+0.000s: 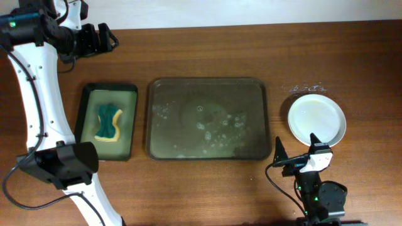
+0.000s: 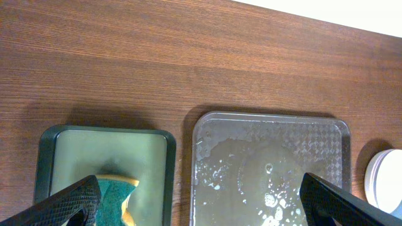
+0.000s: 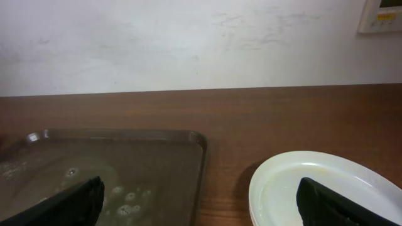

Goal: Clean dirty plates on tray and stack at the side

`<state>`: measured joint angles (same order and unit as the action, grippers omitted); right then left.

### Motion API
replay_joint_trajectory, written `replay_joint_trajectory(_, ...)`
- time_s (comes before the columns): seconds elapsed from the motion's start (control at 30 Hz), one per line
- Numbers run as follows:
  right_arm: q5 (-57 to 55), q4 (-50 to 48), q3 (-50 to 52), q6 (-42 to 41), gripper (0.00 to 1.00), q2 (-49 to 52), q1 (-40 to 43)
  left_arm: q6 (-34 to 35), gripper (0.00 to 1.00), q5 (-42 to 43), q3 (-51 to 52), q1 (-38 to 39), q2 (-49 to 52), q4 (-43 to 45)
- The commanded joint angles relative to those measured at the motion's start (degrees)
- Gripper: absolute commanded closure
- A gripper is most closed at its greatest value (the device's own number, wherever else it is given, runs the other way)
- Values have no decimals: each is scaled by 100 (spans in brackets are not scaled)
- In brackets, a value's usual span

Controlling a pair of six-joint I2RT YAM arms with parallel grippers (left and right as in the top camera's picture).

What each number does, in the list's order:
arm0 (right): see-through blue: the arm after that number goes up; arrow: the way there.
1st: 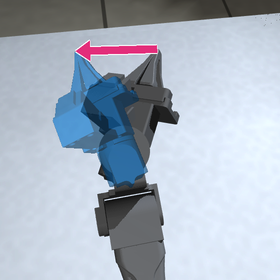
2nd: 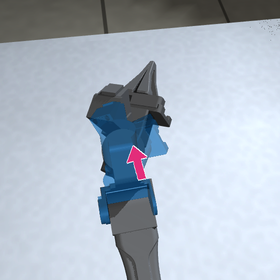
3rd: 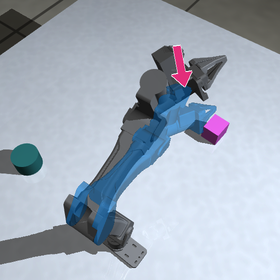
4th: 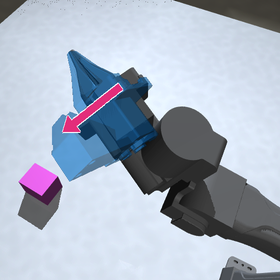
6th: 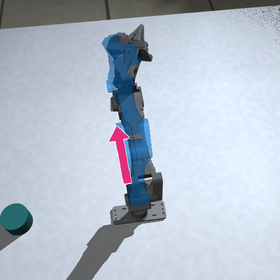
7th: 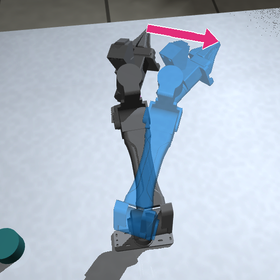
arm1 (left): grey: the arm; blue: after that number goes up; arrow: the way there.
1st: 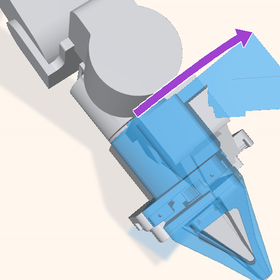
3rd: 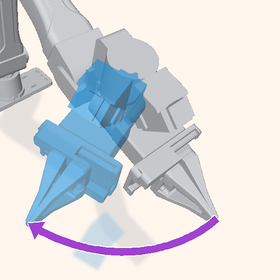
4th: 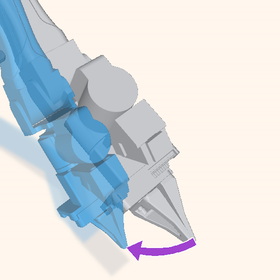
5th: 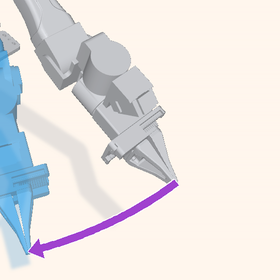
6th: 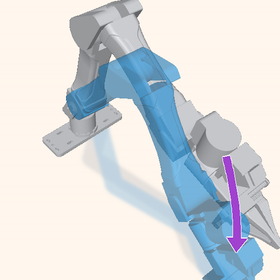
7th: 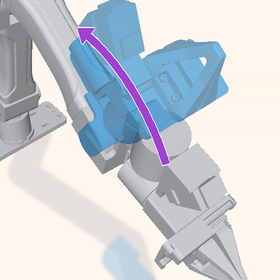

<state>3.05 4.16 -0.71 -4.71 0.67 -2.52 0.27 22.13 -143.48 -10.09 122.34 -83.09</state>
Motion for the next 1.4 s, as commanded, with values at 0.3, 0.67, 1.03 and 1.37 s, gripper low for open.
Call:
replay_joint_trajectory(0.3, 96, 7, 39, -20, 2, -46, -52, 35, 1, 57, -20, -17, -109, 7)
replay_joint_trajectory(0.67, 96, 7, 39, -17, 2, -46, -52, -15, 1, -225, 3185, -2, -3440, 33)
replay_joint_trajectory(1.03, 96, 7, 39, -17, 2, -46, -52, 57, 1, -761, 8902, -2, -8098, 3355)
replay_joint_trajectory(1.37, 96, 7, 39, -20, 2, -46, -52, -1325, 1, -1152, 12756, 691, -11149, 7750)
